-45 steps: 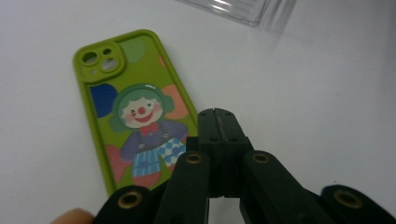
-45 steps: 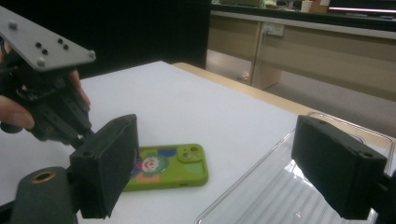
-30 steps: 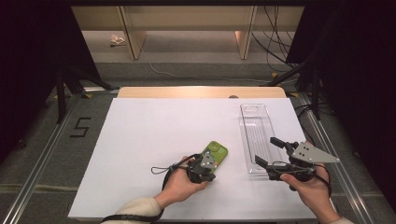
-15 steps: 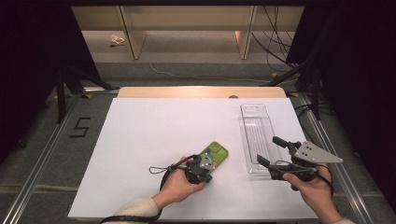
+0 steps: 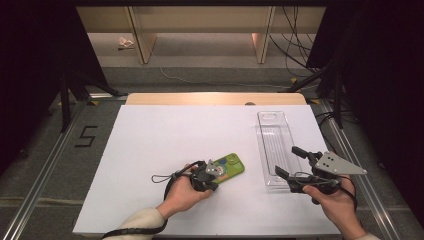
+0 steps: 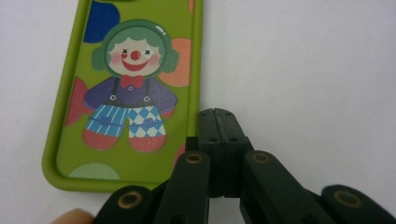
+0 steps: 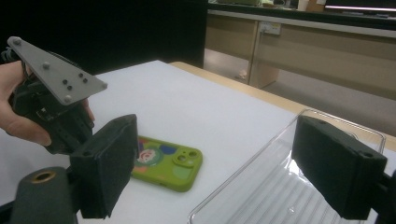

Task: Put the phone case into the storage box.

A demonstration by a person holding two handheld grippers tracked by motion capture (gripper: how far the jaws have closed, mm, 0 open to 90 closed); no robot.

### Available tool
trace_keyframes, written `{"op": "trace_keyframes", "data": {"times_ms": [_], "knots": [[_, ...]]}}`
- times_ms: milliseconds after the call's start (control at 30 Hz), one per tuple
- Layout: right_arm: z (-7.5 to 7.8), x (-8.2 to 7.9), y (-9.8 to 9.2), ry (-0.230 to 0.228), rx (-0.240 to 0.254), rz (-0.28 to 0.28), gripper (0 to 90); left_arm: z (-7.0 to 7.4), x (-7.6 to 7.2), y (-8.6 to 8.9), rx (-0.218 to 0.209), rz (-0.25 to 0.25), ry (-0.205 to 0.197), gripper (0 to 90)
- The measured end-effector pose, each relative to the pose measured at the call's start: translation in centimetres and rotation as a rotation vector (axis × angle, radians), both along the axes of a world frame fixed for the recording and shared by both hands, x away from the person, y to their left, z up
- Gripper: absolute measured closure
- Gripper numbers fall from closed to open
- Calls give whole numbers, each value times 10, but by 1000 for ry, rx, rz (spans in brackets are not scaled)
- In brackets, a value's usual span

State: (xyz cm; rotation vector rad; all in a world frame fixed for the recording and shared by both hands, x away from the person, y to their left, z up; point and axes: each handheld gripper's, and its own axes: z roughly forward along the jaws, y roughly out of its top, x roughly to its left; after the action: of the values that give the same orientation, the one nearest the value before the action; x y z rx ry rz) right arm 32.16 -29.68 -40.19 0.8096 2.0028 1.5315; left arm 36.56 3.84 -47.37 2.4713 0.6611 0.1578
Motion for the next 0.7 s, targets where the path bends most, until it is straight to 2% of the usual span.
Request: {"op": "trace_keyframes", "data": {"times_ms": [633, 700], "knots": [[0, 0, 0, 4, 0, 2, 161, 0, 2, 2, 11, -1, 4, 895], [0, 0, 0, 2, 1, 2, 161, 3, 1, 1, -5, -12, 13, 879]]}}
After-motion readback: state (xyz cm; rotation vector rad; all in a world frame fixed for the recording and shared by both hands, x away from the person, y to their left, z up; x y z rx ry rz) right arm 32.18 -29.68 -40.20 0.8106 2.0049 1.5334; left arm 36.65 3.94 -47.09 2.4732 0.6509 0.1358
